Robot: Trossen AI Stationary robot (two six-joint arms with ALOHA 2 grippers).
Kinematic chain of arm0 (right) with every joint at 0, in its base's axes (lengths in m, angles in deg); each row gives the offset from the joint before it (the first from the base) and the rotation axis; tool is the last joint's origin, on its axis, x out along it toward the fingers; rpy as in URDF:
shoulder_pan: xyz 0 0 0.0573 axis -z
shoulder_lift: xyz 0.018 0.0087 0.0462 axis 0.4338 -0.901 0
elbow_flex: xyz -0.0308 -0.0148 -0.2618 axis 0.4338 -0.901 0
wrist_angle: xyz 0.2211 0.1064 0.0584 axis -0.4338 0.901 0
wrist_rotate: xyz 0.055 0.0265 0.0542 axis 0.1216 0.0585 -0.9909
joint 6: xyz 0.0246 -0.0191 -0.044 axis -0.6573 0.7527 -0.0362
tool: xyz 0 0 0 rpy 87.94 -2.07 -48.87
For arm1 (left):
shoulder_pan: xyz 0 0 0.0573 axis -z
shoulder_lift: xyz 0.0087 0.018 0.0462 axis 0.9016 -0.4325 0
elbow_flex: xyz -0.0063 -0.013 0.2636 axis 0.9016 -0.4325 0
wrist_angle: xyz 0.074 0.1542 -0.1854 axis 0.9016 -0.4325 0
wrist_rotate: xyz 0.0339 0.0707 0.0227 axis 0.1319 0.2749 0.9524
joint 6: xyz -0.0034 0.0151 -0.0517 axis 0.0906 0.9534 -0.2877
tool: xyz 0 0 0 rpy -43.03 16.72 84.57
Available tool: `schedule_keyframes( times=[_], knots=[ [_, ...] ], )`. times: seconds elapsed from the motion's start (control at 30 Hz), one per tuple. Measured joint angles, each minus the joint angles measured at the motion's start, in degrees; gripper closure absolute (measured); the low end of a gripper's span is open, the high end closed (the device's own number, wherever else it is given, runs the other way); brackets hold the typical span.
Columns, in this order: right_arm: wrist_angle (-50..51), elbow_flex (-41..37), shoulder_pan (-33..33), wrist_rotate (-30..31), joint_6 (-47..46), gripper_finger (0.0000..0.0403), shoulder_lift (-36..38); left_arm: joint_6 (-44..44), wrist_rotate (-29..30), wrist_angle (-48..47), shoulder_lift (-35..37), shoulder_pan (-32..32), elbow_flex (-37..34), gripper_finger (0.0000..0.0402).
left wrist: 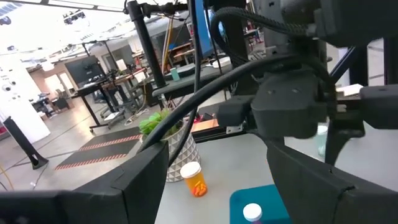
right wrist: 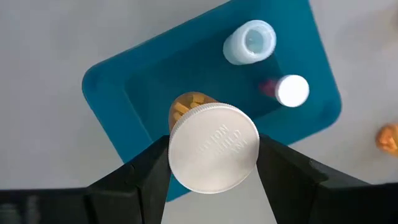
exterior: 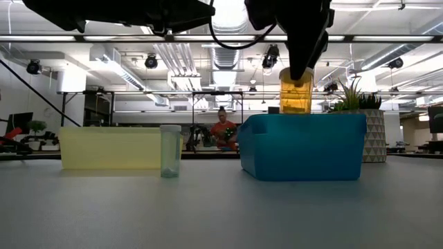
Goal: Pick and place medicine bottles into bin by pill shape (circle, oval)
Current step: Put the bottom orange capsule bottle into the blue bin, then put the light blue tablet bottle into the yellow bin
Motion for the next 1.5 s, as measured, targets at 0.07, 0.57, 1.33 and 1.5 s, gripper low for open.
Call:
schedule_keyframes(
  times=[0.07, 0.57, 1.33, 1.5],
  knots=[
    [-1.33, -0.76, -0.19, 0.02, 0.23, 0.0197, -0.02, -0.01, 0.01, -0.08, 0.00, 0.00, 0.00, 0.0145],
    [-7.14, -9.89, -0.44, 0.52, 0.22, 0.0197, -0.02, -0.03, 0.03, -0.45, -0.02, 0.00, 0.00, 0.0145],
    [-11.17, -14.05, -0.44, -1.11, -1.27, 0.0128, -0.02, -0.03, 0.16, -0.34, -0.02, 0.00, 0.00, 0.0145],
    [-10.36, -13.83, -0.41, -1.07, -1.23, 0.0108, 1.17, -0.03, 0.16, -0.36, -0.02, 0.00, -0.01, 0.0145]
  ],
)
